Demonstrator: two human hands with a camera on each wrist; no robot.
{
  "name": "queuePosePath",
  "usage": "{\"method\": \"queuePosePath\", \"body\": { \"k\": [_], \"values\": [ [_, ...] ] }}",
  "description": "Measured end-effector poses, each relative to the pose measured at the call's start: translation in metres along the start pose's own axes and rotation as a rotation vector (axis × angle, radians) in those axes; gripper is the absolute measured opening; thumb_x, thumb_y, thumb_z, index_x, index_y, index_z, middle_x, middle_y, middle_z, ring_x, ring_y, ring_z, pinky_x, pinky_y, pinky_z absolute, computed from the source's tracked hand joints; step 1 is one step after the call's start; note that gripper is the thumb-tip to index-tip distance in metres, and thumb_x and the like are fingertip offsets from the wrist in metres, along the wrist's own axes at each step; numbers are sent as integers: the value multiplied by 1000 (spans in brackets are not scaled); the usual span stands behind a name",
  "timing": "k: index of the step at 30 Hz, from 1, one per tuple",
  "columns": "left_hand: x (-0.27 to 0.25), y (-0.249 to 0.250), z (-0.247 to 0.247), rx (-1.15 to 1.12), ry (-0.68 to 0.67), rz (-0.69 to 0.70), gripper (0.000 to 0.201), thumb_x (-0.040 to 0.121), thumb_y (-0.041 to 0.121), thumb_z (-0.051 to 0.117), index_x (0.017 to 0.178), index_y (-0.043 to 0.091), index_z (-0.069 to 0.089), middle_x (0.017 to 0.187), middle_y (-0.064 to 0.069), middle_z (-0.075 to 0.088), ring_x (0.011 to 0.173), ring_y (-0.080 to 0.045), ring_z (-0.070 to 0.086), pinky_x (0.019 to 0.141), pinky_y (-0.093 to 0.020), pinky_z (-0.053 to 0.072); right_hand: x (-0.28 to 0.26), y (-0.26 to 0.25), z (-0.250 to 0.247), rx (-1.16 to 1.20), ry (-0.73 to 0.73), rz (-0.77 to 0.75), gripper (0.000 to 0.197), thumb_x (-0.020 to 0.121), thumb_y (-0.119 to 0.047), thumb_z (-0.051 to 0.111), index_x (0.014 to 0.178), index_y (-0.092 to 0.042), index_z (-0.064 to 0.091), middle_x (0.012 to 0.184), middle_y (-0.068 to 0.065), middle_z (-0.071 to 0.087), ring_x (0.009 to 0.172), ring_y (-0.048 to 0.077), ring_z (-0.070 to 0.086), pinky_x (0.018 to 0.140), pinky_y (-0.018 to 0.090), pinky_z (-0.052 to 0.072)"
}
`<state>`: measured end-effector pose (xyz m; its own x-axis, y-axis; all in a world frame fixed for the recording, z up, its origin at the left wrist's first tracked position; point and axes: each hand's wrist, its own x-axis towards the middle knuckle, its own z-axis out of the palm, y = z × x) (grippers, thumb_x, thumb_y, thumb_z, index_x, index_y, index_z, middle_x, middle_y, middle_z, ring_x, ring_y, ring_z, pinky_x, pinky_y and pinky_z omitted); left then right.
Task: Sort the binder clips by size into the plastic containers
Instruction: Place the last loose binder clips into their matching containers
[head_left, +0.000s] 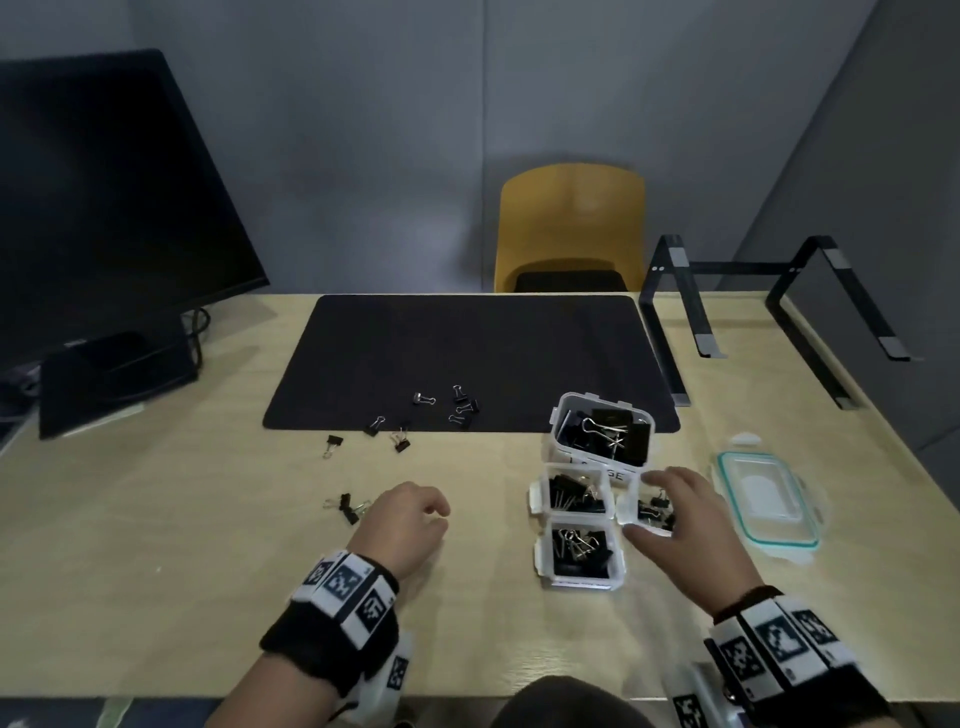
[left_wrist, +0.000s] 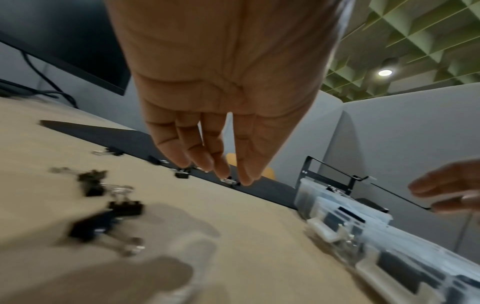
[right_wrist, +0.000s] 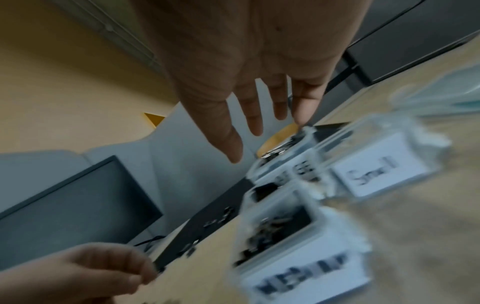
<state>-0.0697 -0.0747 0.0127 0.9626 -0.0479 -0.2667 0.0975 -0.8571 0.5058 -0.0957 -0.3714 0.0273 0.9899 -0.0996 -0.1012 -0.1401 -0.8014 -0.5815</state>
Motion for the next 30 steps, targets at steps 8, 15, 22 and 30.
{"method": "queuePosePath", "body": {
  "k": [8,15,22,30],
  "values": [
    [4,-70,-31,13,0,-109,19,86,18,55,79,32,66,99,6,63,92,-12,58,82,-25,46,-18,-108,58,115,-238,-289,28,83,-29,65,110,-26,58,108,-16,49,102,0,45,89,16,37],
    [15,-108,-43,45,-25,-80,18,84,16,59,98,24,66,107,2,58,99,-17,56,85,-26,44,-5,-154,125,35,-468,-313,30,85,-25,59,114,-21,58,112,-4,58,98,8,52,85,22,45],
    [26,-128,-40,39,-56,6,29,80,14,61,107,23,59,104,6,51,92,-11,53,81,-20,41,6,-164,175,-47,-529,-233,28,84,-22,59,112,-15,59,111,2,60,100,17,56,88,28,46],
    [30,-133,-36,-5,-77,73,24,81,16,63,103,23,57,98,8,44,86,-8,48,79,-19,40,0,-177,206,-109,-364,-174,28,78,-39,61,97,-19,56,98,-1,57,92,19,52,79,29,44]
  ]
}}
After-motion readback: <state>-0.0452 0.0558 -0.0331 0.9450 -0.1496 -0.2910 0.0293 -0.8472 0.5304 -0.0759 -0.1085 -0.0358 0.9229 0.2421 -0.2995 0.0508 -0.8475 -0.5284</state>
